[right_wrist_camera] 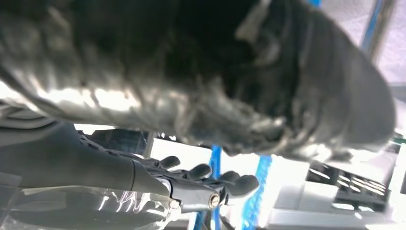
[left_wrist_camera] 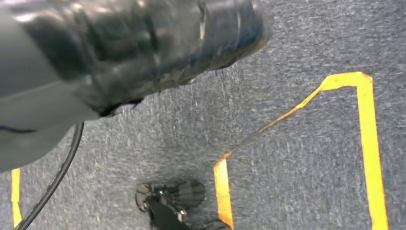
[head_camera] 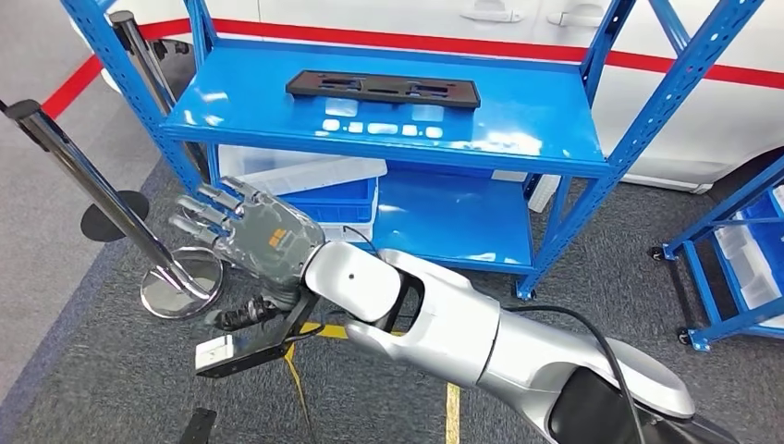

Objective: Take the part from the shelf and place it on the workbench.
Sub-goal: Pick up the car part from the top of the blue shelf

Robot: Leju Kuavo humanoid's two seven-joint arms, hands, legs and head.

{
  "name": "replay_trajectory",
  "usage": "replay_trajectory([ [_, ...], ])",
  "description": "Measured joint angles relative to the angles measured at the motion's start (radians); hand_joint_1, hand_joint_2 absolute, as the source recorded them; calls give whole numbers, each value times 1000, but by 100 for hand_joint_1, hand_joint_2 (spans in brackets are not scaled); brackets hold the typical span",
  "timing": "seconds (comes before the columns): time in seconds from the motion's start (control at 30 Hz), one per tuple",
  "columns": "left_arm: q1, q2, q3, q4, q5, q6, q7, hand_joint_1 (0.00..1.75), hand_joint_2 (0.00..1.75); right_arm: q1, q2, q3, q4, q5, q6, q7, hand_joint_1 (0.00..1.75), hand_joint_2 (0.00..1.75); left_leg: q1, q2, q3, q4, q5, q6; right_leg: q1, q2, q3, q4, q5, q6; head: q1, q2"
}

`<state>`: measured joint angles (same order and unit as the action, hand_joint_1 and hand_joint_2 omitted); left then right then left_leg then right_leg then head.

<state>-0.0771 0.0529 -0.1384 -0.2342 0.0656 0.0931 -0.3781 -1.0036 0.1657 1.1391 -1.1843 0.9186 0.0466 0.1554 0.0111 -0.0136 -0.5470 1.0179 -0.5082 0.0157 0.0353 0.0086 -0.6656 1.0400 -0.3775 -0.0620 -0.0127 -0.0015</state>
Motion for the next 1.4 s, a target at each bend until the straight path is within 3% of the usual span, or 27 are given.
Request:
replay_trajectory([
  [0.1, -2, 0, -2, 0, 0, 0, 0, 0, 0, -2, 3, -2, 1, 8, -2, 0, 0, 0, -4, 6, 0, 12, -20, -11, -12, -2, 34, -45, -5, -1, -1, 0],
  [0.17, -6, -1, -3, 0, 0, -1, 2, 0, 0, -4, 4, -3, 3, 17, -4, 0, 0, 0, -2, 8, -52, 111, -59, -17, -16, -4, 58, -63, -9, 0, -5, 0],
  [0.23, -5, 1, -4, 0, 0, -2, 4, 0, 0, -2, 5, -3, 7, 24, -6, 0, 0, 0, 3, 8, -133, 230, -84, -26, -17, -4, 69, -64, -20, 0, -6, 0],
  [0.27, -3, 1, -5, 0, 0, -2, 6, 0, 0, 0, 5, -3, 10, 27, -6, 0, 0, 0, 5, 8, -159, 252, -73, -32, -18, -2, 74, -62, -26, 2, -6, 0],
  [0.3, 0, 2, -5, 0, 0, -2, 7, 0, 0, 2, 5, -3, 13, 30, -6, 1, 0, 0, 8, 9, -166, 237, -41, -38, -20, -1, 80, -57, -34, 5, -6, 0],
  [0.37, 1, 2, -6, 0, 0, -2, 7, 0, 0, 1, 5, -3, 18, 32, -6, 1, 0, 0, 15, 10, -136, 126, 50, -50, -25, 1, 92, -42, -56, 16, -6, 0],
  [0.4, 1, 2, -7, 0, 0, -2, 7, 0, 0, 1, 5, -3, 20, 32, -7, 1, 0, 0, 15, 10, -115, 70, 79, -53, -25, 2, 94, -32, -67, 22, -8, 0],
  [0.47, -2, 2, -12, 0, 0, -2, 8, 0, 0, -1, 7, -3, 25, 33, -8, 2, 0, 0, 13, 10, -94, 18, 86, -42, -22, 3, 90, -18, -81, 34, -10, 0],
  [0.53, -2, 2, -15, 0, 0, -2, 8, 0, 0, -2, 8, -4, 30, 34, -9, 3, 0, 0, 12, 8, -91, 13, 75, -21, -20, 4, 87, -15, -88, 42, -8, 0],
  [0.6, 1, 2, -16, 0, 0, -2, 8, 0, 0, -3, 9, -5, 34, 37, -9, 3, 0, 0, 15, 8, -81, 8, 70, -8, -22, 2, 81, 10, -105, 51, -5, 0],
  [0.63, 0, 2, -17, 0, 0, -1, 8, 0, 0, -5, 9, -5, 36, 41, -9, 3, 0, 0, 16, 8, -74, 6, 67, -1, -24, 1, 65, 47, -122, 56, -5, 0],
  [0.7, -2, 2, -19, 0, 0, -1, 7, 0, 0, -6, 9, -6, 42, 47, -10, 3, 0, 0, 15, 8, -62, 5, 58, 8, -29, 0, -5, 172, -162, 63, -3, 0],
  [0.77, -4, 2, -20, 0, 0, 0, 7, 0, 0, -5, 9, -6, 52, 49, -10, 3, 0, 0, 14, 8, -52, 6, 49, 11, -34, 0, -76, 270, -174, 65, -3, 0],
  [0.8, -3, 2, -21, 0, 0, 0, 7, 0, 0, -4, 9, -6, 57, 50, -10, 3, 0, 0, 14, 7, -47, 6, 44, 11, -35, 0, -92, 279, -163, 65, -3, 0],
  [0.83, -3, 2, -21, 0, 1, 0, 7, 0, 0, -4, 9, -6, 61, 52, -10, 4, 0, 0, 13, 6, -40, 6, 39, 10, -36, 0, -91, 254, -134, 63, -3, 0],
  [0.9, -2, 2, -21, 0, 4, -2, 7, 0, 0, -4, 9, -6, 64, 63, -10, 4, 0, 0, 12, 3, -19, 5, 23, 5, -33, 1, -48, 134, -54, 54, -4, 0],
  [0.93, -3, 2, -21, 0, 5, -4, 7, 0, 0, -4, 9, -6, 65, 69, -10, 4, 0, 0, 10, 2, -11, 5, 15, 0, -30, 1, -20, 70, -24, 49, -4, 0],
  [0.97, -4, 2, -22, 0, 7, -7, 7, 0, 0, -3, 10, -6, 66, 75, -10, 5, 0, 0, 9, 1, -7, 4, 10, -6, -27, 1, 0, 27, -12, 45, -4, 0],
  [1.1, -7, 1, -27, 0, 8, -18, 8, 0, 0, 3, 13, -5, 75, 88, -11, 8, 0, 0, 11, 3, -1, -7, 2, -28, -25, 4, 19, -9, -25, 32, -4, 0],
  [1.17, -9, -1, -28, 0, 9, -20, 8, 0, 0, 4, 18, -5, 78, 91, -13, 8, 0, 0, 11, 6, -15, 32, -20, -35, -30, 3, 38, -23, -29, 22, -8, 0],
  [1.27, -9, -2, -29, 0, 10, -23, 9, 0, 0, 12, 20, -5, 86, 96, -14, 8, 0, 0, 11, 7, -125, 217, -77, -39, -27, 0, 59, -29, -42, 9, -12, 0],
  [1.3, -6, -1, -29, 0, 10, -25, 9, 0, 0, 17, 20, -5, 89, 97, -15, 8, 0, 0, 11, 7, -162, 262, -78, -40, -24, 1, 64, -28, -47, 7, -12, 0],
  [1.33, -4, -1, -29, 0, 10, -26, 9, 0, 0, 20, 20, -5, 93, 97, -15, 8, 0, 0, 11, 7, -182, 272, -61, -40, -23, 2, 70, -26, -53, 7, -11, 0],
  [1.37, -3, -1, -29, 0, 11, -28, 9, 0, 0, 23, 20, -5, 96, 98, -16, 8, 0, 0, 10, 7, -184, 245, -23, -38, -22, 4, 76, -24, -60, 7, -12, 0],
  [1.4, -2, -1, -29, 0, 11, -29, 10, 0, 0, 23, 20, -5, 98, 99, -16, 8, 0, 0, 10, 7, -167, 183, 27, -35, -21, 6, 85, -21, -68, 8, -11, 0],
])
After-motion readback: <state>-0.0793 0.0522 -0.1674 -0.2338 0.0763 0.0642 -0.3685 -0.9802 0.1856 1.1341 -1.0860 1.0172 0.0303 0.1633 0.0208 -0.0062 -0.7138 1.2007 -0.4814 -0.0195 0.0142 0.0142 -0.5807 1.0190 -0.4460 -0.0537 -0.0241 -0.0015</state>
